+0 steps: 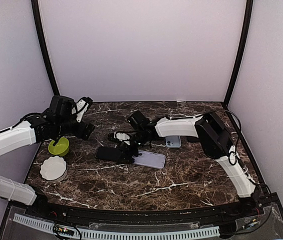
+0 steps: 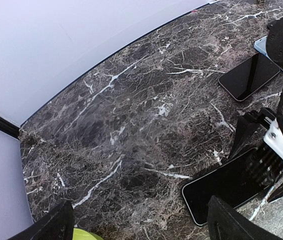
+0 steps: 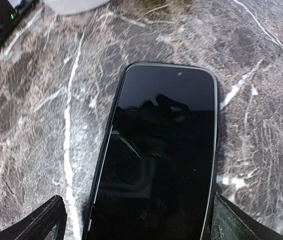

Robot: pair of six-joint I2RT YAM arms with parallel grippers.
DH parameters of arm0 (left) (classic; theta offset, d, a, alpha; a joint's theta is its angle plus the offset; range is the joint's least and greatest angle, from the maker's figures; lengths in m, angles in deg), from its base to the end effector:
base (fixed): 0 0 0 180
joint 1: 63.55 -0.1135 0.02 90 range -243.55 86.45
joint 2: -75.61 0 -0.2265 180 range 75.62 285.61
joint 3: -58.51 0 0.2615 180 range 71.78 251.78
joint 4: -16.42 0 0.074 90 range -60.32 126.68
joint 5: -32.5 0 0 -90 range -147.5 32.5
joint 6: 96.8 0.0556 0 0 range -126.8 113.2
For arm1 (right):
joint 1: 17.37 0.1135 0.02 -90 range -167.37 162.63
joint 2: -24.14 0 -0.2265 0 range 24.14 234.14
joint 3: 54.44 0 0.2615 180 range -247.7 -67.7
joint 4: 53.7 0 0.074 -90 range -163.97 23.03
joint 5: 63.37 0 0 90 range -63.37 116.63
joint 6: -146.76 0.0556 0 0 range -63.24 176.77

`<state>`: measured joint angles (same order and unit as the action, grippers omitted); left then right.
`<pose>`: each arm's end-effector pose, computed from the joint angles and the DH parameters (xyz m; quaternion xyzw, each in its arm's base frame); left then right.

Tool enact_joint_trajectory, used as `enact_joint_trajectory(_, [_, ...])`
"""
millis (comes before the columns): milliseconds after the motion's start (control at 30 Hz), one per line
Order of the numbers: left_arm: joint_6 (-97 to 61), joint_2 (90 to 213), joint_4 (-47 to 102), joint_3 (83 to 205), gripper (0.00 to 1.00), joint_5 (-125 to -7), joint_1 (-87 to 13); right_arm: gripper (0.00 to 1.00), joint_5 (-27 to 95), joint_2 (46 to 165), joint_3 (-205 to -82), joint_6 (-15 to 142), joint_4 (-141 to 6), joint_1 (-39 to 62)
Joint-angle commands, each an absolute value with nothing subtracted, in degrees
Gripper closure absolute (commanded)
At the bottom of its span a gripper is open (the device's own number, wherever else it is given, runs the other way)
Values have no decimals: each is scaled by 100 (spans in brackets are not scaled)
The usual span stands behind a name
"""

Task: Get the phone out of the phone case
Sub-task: Adjust the phone with the phone case at the center of the board, then pick up the phone with the phone case at the center of the board.

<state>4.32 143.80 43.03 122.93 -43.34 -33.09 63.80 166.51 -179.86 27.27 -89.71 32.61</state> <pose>0.2716 -0.1440 0.2419 0.2483 0.8267 0.0226 0.5043 0.3092 0.4204 0.0811 -0.6524 0.6264 0.3509 0.2425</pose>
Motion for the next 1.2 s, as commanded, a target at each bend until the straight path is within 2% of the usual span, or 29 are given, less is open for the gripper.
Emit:
enact_joint_trajectory(0, [383, 14189, 4209, 12204, 6, -4377, -3360, 2, 5265, 16224, -17255, 2255, -9037, 3703])
enact_joint_trajectory(233, [386, 14189, 4208, 12208, 6, -4404, -3357, 1, 3912, 16057, -16667, 2792, -7950, 3993])
enact_joint_trajectory(600, [377, 14158, 4215, 12194, 6, -4370, -3360, 1, 3732, 16093, -16413, 4339, -7236, 4103])
enact_joint_trajectory(733, [375, 14142, 4212, 12196, 6, -4378, -3357, 3, 3679, 16261, -16579, 4767, -7418, 4066])
enact_joint_trajectory(967, [369, 14113, 4216, 12186, 6, -4379, -3357, 16, 3667, 16342, -16570, 4711, -7681, 4064])
enact_joint_trajectory(1167, [374, 14115, 4221, 12187, 6, -4384, -3358, 36, 4024, 16137, -16382, 4553, -7672, 4064])
